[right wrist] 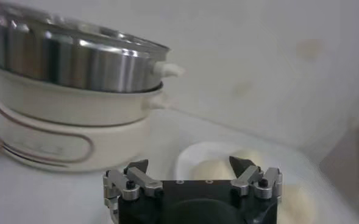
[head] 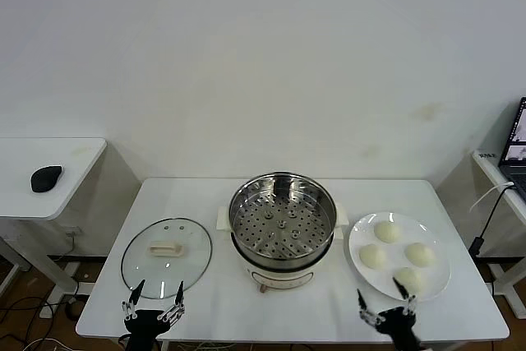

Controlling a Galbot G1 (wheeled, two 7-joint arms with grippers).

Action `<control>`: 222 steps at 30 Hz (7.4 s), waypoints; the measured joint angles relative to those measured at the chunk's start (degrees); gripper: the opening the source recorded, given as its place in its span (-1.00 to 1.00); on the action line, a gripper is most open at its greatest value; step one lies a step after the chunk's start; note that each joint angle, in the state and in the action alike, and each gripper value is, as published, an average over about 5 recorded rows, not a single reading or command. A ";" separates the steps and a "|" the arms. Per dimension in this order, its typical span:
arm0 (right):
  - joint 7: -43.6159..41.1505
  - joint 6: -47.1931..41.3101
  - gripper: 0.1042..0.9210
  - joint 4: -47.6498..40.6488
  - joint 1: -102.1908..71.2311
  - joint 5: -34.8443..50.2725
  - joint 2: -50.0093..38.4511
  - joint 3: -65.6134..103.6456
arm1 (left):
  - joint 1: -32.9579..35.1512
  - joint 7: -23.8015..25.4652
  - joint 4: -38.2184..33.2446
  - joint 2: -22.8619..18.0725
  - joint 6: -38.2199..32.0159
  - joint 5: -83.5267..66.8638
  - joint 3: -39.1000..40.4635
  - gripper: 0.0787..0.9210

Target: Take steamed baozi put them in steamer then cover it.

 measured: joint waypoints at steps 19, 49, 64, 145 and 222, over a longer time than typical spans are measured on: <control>-25.84 -6.41 0.76 -14.11 32.40 -6.61 -29.38 -13.84 | -2.47 -0.79 -0.12 -0.75 1.35 6.16 -0.30 0.77; -52.87 -4.31 0.76 -46.59 87.74 -2.14 -26.89 -74.22 | -3.47 -1.48 1.34 0.01 1.58 8.57 -2.36 0.77; -53.11 -3.83 0.76 -54.20 89.77 -4.58 -21.61 -77.09 | -2.73 -1.51 0.80 -0.05 1.26 8.89 -3.34 0.77; -47.59 13.96 0.14 -42.49 130.20 12.26 -0.21 -117.57 | -3.39 -1.39 0.89 0.19 0.79 8.07 -4.71 0.77; -49.01 -14.94 0.76 -25.61 109.48 13.41 -36.87 -104.29 | -4.43 -1.39 3.27 2.41 0.70 6.85 -7.35 0.77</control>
